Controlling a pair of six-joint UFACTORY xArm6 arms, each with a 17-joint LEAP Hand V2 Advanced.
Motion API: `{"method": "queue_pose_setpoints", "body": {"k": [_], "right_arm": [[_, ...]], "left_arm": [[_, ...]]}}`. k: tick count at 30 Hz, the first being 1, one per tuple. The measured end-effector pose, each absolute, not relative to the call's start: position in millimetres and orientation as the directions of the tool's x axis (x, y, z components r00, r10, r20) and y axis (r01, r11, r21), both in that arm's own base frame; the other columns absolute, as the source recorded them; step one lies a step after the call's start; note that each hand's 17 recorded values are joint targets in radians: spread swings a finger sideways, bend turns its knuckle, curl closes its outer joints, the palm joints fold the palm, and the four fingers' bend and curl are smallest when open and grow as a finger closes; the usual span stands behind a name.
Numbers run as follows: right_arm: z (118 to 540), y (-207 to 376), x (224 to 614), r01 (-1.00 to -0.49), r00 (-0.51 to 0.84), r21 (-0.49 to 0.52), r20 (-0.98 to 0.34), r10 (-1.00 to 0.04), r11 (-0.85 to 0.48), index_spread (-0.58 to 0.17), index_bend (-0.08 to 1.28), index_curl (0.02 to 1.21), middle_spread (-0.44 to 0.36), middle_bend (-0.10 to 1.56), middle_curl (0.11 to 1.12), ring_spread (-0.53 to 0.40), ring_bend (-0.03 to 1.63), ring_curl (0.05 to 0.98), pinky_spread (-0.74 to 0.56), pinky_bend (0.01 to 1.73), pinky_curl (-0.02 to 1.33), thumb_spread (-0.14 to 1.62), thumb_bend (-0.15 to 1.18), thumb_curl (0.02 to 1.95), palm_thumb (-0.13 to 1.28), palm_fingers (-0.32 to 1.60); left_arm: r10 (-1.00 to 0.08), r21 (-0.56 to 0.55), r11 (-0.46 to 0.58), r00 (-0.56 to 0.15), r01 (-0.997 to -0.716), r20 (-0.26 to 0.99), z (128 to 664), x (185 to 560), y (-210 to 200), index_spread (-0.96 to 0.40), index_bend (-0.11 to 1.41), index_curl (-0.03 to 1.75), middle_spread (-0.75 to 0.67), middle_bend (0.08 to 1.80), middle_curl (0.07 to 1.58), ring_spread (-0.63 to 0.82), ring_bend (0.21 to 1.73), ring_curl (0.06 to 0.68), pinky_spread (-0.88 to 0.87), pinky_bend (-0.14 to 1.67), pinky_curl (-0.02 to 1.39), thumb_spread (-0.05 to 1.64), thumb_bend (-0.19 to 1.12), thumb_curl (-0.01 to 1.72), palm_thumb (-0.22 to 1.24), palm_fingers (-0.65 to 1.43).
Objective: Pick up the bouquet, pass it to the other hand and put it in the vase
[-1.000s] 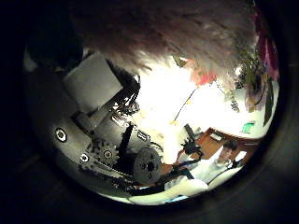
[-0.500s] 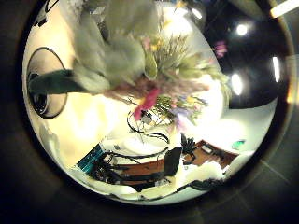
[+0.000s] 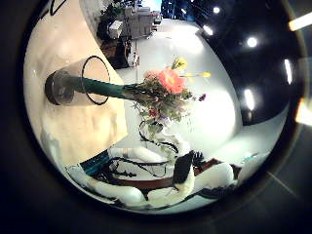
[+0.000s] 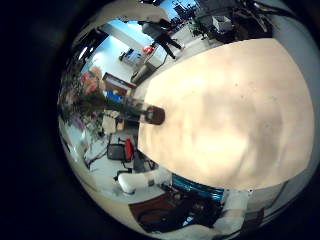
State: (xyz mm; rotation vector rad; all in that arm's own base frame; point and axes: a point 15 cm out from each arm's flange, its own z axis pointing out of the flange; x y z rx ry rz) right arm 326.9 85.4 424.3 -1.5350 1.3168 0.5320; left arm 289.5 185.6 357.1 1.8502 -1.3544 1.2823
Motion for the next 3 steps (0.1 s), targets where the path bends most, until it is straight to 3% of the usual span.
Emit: {"method": "queue_pose_setpoints", "body": {"k": [3], "right_arm": [[416.5,79.0,324.5,-0.916,0.310,-0.395,-0.804,-0.508,0.067,-0.382,0.18,0.34,-0.008,0.22,0.34,0.105,0.65,0.157,0.49,0.73,0.15,1.01,-0.02,0.46,0.59,0.38]], "left_arm": [[-0.456,-0.121,-0.378,0.070,-0.918,0.887,360.5,278.9,175.0,-0.01,0.11,0.20,0.58,0.17,0.23,0.69,0.47,0.150,0.82,0.21,0.27,0.77,-0.04,0.35,0.02,-0.17]]}}
